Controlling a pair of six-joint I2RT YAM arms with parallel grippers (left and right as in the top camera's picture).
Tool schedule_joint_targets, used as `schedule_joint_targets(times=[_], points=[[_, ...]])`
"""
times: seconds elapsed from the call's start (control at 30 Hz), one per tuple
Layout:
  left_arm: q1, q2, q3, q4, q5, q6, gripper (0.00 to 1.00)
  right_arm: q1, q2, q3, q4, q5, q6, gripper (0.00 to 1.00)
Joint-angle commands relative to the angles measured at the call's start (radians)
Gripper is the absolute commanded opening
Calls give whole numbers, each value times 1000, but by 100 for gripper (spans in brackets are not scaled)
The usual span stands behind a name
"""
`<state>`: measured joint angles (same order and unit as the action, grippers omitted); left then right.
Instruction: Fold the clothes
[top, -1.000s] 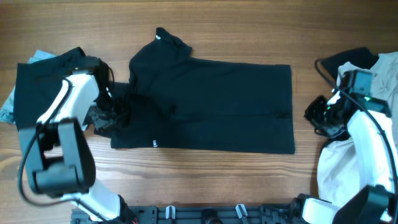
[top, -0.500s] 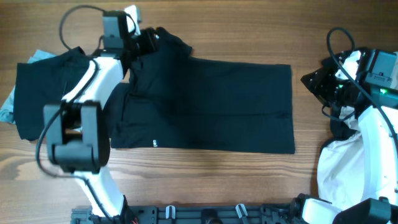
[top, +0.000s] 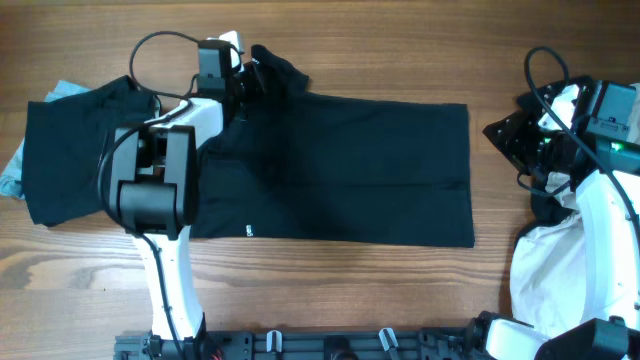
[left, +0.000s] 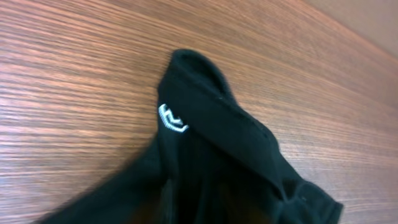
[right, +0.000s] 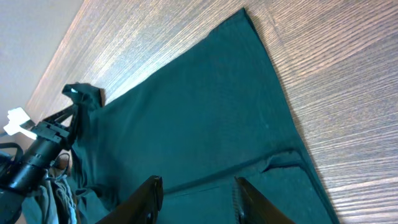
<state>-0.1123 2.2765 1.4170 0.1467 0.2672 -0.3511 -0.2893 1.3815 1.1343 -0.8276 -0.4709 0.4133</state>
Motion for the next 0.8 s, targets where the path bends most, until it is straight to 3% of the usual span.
schedule_joint_targets(times=[0.0,0.13,0.33,0.43,0.53,0.6,0.7,0.77], points=[[-14,12,9,-16,5,3,4,0,-3,2,-4,7,-21,41],[1,-129,10,-116,1,7,4,0,-1,2,20,92,-48,40],[3,-413,10,-534,-101,86,4,2,144,2,266,95,-201,40],[3,-425,10,-742,-102,86,4,7,301,2,420,31,-203,40],[3,-425,10,-878,-102,86,4,8,446,3,597,32,-204,48],[3,-425,9,-938,-114,87,4,10,531,3,667,24,-183,49],[3,-425,10,-991,-113,86,15,22,625,3,713,-30,-167,50],[3,-425,10,-1013,-113,86,16,39,659,3,734,-36,-167,51]])
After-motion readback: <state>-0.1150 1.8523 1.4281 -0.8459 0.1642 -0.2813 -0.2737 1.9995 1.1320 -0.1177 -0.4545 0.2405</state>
